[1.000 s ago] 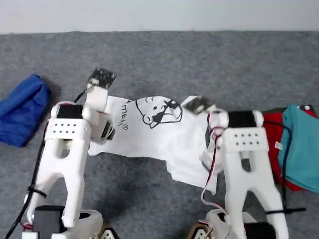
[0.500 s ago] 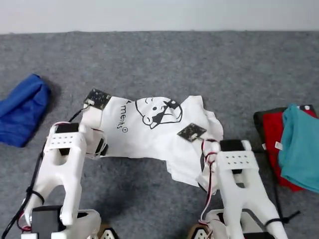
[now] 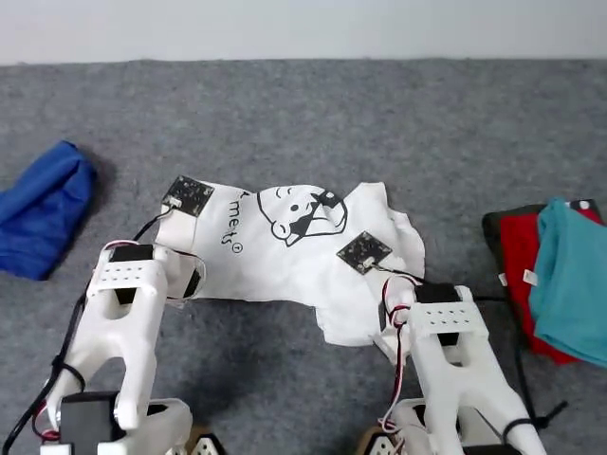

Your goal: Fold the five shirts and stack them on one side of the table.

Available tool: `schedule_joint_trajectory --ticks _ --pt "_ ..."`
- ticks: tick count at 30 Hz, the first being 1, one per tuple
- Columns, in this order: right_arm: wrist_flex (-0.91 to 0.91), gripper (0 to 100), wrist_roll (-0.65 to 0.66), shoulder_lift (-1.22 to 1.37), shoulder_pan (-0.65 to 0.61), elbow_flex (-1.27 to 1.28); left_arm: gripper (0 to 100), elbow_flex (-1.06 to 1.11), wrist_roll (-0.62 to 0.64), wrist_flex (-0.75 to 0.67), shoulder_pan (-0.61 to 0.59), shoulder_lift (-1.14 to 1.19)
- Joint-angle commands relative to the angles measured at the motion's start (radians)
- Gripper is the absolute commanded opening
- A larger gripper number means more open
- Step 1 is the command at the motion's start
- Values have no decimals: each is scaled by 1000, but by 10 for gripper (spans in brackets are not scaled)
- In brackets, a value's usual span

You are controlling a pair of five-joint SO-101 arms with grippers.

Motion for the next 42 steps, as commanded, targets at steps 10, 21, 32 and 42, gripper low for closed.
schedule_joint_trajectory --ticks 10,21,32,42 --pt "145 9 8 -22 64 -440 13 -346 -2 255 -3 -21" --pt "216 10 8 -22 65 -503 19 -357 -5 408 31 -12" --pt "216 10 6 -22 65 -503 158 -213 -3 292 32 -11" --pt "216 10 6 -22 65 -502 148 -211 -3 138 31 265"
